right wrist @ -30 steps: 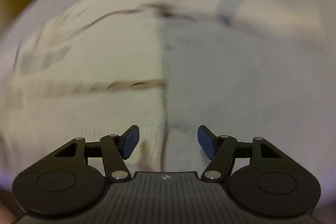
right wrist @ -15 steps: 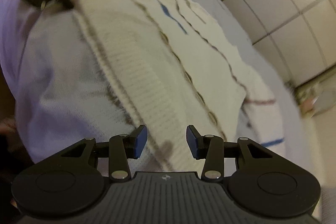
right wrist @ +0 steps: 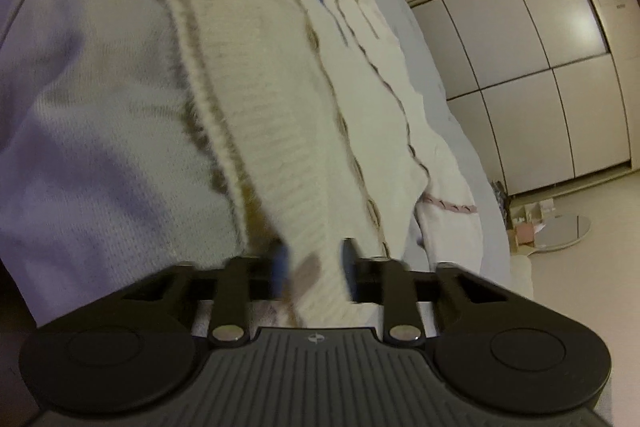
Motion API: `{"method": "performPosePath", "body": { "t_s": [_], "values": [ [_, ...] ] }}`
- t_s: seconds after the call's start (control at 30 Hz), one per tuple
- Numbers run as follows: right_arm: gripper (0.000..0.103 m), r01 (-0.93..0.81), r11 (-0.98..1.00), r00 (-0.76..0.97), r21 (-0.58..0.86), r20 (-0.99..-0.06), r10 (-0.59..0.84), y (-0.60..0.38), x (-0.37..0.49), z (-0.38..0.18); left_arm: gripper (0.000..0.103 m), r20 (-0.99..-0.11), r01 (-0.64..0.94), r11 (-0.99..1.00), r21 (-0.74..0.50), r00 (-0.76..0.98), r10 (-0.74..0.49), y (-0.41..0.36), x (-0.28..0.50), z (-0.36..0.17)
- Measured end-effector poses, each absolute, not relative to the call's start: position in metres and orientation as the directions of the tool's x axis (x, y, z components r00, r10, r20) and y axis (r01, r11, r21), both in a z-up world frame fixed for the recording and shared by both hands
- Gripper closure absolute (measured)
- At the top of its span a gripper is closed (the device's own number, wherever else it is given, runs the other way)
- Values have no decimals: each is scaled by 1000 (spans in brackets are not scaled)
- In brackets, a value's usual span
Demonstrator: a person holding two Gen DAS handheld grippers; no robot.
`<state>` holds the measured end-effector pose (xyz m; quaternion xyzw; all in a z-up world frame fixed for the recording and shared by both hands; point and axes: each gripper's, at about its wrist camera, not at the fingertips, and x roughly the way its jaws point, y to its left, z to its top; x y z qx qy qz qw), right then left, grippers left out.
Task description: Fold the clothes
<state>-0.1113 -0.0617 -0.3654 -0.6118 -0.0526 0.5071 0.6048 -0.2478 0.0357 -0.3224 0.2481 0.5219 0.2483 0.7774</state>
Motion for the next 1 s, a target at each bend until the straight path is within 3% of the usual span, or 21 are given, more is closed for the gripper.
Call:
{"method": "performPosePath", "body": {
  "t_s": [0.2, 0.4, 0.47, 0.5, 0.53, 0.6, 0.7, 0.77, 0.87, 0.97, 1.0],
  "values": [
    [103, -533, -269, 477, -802, -548, 687, -76, -99, -346, 103, -694, -69, 769, 635, 385, 608, 24, -259, -310],
    [103, -473, -379, 483, -795, -594, 643, -80, -97, -381, 103, -700, 32, 730, 683, 314, 641, 14, -247, -357],
    [95, -442, -420, 496, -793, -606, 622, -75, -100, -392, 103, -709, 9, 742, 670, 301, 637, 13, -245, -350],
    [94, -474, -422, 491, -773, -630, 602, -73, -100, -387, 99, -734, -29, 774, 632, 297, 611, 15, -248, -341],
    [81, -514, -406, 485, -755, -647, 589, -72, -98, -377, 94, -763, -75, 807, 585, 286, 580, 18, -254, -331],
    [57, -655, -343, 446, -673, -711, 544, -71, -86, -346, 93, -823, -202, 860, 468, 256, 507, 27, -270, -310],
    [54, -913, -84, 308, -400, -809, 500, -70, -41, -303, 83, -877, -470, 842, 264, 246, 412, 54, -303, -276],
    [52, -981, 108, 196, -164, -844, 499, -69, -10, -274, 74, -882, -686, 723, 82, 288, 373, 88, -331, -257],
    [47, -899, 418, 133, 129, -830, 542, -70, 43, -270, 67, -865, -864, 473, -171, 362, 348, 146, -363, -252],
    [47, -767, 564, 67, 306, -836, 545, -70, 80, -294, 68, -856, -893, 289, -345, 426, 294, 184, -377, -279],
    [47, -715, 593, 15, 371, -839, 544, -70, 89, -306, 72, -853, -882, 247, -402, 458, 248, 193, -378, -293]
  ]
}}
